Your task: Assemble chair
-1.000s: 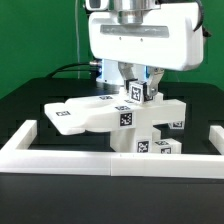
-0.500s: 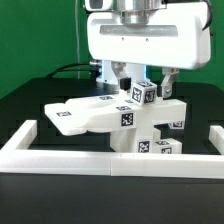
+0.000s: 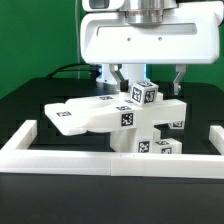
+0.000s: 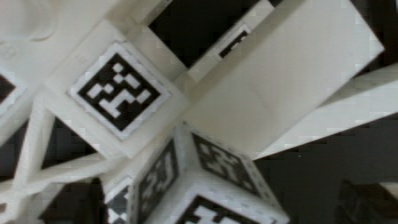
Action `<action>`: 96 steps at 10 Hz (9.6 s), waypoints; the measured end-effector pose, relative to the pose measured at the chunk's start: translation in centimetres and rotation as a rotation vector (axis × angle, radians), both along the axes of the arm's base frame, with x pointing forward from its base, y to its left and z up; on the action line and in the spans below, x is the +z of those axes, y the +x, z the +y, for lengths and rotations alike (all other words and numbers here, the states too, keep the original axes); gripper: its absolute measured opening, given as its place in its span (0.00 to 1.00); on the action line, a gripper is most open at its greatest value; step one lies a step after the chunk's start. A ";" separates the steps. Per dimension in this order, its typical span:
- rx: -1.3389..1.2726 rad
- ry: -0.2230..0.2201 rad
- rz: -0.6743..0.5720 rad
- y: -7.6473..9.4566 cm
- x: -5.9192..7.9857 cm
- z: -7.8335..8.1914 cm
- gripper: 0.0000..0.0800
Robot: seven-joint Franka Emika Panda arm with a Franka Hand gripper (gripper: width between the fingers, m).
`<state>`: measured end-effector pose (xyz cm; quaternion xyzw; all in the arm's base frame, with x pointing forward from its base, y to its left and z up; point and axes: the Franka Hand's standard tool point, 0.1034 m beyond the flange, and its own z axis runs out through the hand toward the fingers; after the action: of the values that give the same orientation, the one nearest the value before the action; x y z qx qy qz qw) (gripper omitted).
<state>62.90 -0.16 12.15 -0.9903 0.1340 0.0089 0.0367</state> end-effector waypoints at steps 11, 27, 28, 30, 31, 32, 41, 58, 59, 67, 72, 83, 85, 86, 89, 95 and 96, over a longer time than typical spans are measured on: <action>0.712 -0.016 -0.063 0.3 0.0 -0.8 0.81; 0.048 -0.010 -0.064 0.8 -0.1 -0.2 0.36; -0.019 -0.009 -0.064 0.8 -0.1 -0.2 0.36; -0.159 -0.005 -0.057 0.9 -0.1 0.0 0.36; -0.225 -0.003 -0.052 0.9 -0.1 0.2 0.36; -0.298 -0.001 -0.046 0.9 -0.1 0.5 0.36; -1.005 0.072 0.000 1.3 0.0 3.2 0.36; 0.157 0.027 -0.112 1.2 0.0 4.3 0.81; 0.236 0.023 -0.119 1.2 0.0 4.3 0.81; 0.346 0.018 -0.128 1.2 -0.1 4.0 0.36; -0.053 0.040 -0.092 1.2 -0.2 4.2 0.36; -1.069 0.103 0.023 1.1 -0.3 5.8 0.36; -1.224 0.116 0.047 1.1 -0.3 6.0 0.36; -1.287 0.123 0.058 1.1 -0.3 6.0 0.36; -1.265 0.124 0.064 1.0 -0.3 5.9 0.38; -0.780 0.116 -0.006 1.1 -0.1 6.9 0.81; -0.648 0.112 -0.023 1.1 -0.1 7.0 0.81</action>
Offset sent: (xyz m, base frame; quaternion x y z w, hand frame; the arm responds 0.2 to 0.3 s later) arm -0.0010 -0.0009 0.0007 -0.0230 0.0164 -0.2055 0.9782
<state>63.99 6.81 12.05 -0.8927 0.4408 -0.0071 0.0933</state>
